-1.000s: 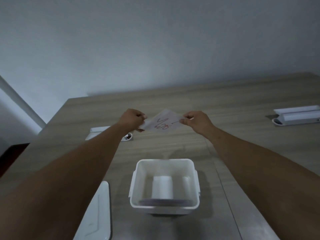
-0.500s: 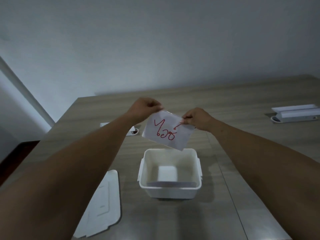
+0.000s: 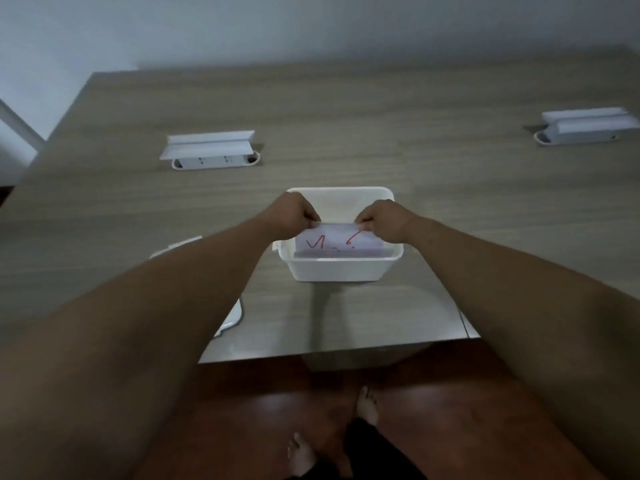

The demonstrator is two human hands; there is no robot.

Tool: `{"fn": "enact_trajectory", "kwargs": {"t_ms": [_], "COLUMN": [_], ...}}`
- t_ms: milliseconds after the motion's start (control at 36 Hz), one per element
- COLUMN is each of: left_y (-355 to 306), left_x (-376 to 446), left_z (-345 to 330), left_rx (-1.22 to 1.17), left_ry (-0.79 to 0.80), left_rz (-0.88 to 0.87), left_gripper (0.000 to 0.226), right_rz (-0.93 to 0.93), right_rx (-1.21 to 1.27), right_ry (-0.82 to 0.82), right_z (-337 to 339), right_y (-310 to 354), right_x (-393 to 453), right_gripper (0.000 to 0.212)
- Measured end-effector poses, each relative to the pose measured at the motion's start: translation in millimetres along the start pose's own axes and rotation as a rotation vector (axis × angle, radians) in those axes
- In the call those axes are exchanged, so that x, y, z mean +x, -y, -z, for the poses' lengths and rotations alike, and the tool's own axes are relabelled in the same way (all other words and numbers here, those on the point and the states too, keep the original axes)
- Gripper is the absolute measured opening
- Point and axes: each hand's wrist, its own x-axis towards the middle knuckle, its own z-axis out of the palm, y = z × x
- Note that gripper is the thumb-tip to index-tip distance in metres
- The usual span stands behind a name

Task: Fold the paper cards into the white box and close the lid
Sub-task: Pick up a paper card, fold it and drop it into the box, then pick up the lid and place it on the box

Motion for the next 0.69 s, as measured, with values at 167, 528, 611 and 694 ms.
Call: {"fn": "enact_trajectory", "kwargs": {"t_ms": [167,528,611,694], "left_y": [14.9,92.5,135.3,182.4], "left_x": [-3.7,-46.0,-74.2,-111.1], "left_z": [-38.4,45.4,59.1,57.2], "left_rx": [0.001,-0.054,-0.053,-0.068], "left_ry": [0.083,-0.267,-0.369,-0.431], "left_rz": [0.022,0.22,0.364,0.545], "left_gripper": [0.022,0.039,0.033,0.031], "right_rz": [-0.039,0.054,0.087,0.13], "right_rx": [-0.066,0.046,0.088,0.12], "right_ry": [0.07,-0.195,-0.152,-0.072], "right_z": [-30.1,-7.6,-28.7,-63.5], "right_y": [-13.4,85.2,126.3,168.1], "right_x": [-7.9,44.3,56.5,66.4], "right_gripper": [0.028,0.031,0.03,0.03]}}
